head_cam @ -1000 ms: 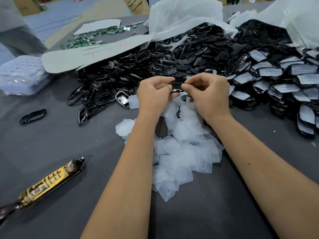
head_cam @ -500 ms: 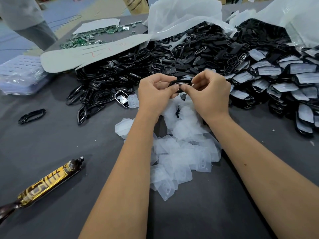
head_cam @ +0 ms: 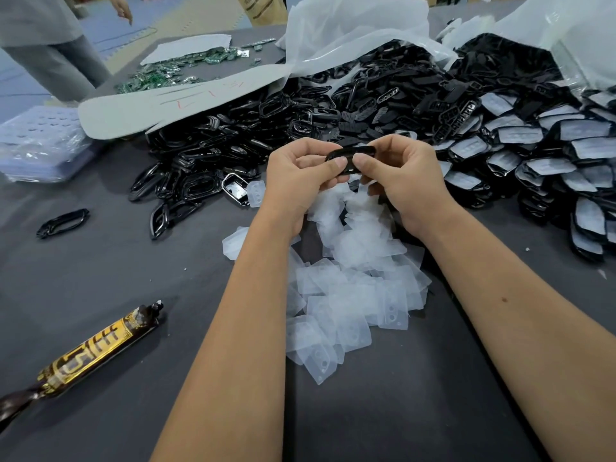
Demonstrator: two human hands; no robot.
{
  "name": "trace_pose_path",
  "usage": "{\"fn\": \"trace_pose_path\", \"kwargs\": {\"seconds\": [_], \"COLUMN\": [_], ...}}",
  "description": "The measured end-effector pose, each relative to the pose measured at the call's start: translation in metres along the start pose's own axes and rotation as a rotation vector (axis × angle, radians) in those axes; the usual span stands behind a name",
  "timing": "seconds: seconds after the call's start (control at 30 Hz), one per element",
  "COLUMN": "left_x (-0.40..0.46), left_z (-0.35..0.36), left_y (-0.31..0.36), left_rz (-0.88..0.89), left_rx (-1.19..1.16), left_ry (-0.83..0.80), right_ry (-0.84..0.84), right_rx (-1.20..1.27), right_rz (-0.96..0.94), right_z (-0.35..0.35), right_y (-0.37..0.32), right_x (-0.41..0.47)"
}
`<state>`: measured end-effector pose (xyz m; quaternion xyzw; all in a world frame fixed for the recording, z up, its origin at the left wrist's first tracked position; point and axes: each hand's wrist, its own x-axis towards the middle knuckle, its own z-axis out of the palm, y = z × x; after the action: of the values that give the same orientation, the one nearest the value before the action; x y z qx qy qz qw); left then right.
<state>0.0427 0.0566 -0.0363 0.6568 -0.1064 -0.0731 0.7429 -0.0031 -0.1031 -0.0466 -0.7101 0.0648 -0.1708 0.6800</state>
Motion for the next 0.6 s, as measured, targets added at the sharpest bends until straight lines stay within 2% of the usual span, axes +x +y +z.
{"fn": "trace_pose_path", "kwargs": {"seconds": [0.1,0.4,0.6], "left_x": [0.0003,0.0020,0.0009], "left_z": [0.0004,0.0032,0.0073], "left_y": [-0.0005,-0.0007,-0.0040], "left_rz": [-0.027,-0.182,-0.082], "left_rx": [-0.007,-0.195,-0.023], "left_ry": [0.011,-0.036,0.034], "right_ry": [-0.053,0.010,0.082], "right_rx": [0.035,0.165,0.000], "right_rz": [0.029,0.013,-0.086], "right_z": [-0.0013,-0.0045,0.0019], "right_y": [-0.0014,-0.0020,0.0059], "right_x": [0.0004,-0.0001,-0.0004]}}
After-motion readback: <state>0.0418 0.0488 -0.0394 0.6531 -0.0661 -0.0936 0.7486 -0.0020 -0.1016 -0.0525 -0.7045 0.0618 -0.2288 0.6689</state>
